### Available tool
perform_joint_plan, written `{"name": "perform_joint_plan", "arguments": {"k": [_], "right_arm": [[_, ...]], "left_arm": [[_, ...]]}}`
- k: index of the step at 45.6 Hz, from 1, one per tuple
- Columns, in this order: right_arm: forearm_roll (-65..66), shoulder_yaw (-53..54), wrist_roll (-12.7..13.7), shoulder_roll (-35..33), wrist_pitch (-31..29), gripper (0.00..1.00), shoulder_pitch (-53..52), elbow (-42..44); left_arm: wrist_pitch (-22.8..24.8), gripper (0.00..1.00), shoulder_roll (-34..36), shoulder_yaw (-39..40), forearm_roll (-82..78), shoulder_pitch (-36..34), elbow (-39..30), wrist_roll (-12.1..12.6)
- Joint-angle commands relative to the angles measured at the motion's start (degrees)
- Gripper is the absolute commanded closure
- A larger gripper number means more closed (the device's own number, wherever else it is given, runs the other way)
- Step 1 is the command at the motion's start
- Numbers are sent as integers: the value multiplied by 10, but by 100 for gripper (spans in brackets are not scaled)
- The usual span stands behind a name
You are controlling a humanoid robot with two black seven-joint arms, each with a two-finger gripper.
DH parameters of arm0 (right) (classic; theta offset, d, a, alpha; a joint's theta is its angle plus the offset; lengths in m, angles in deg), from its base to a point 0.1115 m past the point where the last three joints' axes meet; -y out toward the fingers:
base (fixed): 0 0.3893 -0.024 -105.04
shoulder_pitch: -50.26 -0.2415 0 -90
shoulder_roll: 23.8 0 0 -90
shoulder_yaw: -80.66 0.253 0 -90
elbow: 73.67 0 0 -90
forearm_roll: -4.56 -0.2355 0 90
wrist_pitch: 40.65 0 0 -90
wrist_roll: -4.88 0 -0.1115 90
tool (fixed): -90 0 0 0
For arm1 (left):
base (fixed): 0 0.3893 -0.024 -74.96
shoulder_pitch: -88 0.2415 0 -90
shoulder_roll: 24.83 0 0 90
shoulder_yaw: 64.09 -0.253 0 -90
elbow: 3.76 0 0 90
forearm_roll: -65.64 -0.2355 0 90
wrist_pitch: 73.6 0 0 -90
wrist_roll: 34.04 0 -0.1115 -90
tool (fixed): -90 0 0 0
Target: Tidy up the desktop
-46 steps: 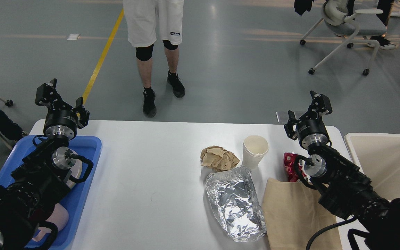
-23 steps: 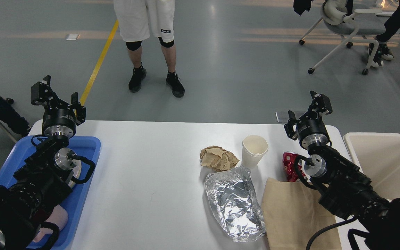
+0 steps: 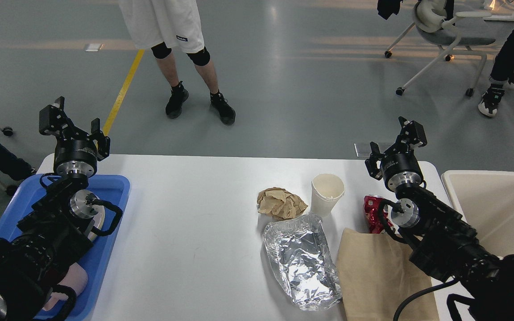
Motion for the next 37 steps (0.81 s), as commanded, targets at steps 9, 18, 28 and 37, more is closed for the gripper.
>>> {"name": "perform_joint_plan", "arguments": {"k": [9,18,28,37], "right_arm": [[0,0,0,0,0,0,0,0],[0,0,0,0,0,0,0,2],[0,0,4,-2,1,0,-11,1],[0,0,4,-7,1,0,-27,2]], "left_arm": [[0,4,0,0,0,0,0,0],[0,4,-2,0,0,0,0,0],[0,4,-3,0,0,0,-1,0],[0,4,-2,0,0,0,-1,0]]}}
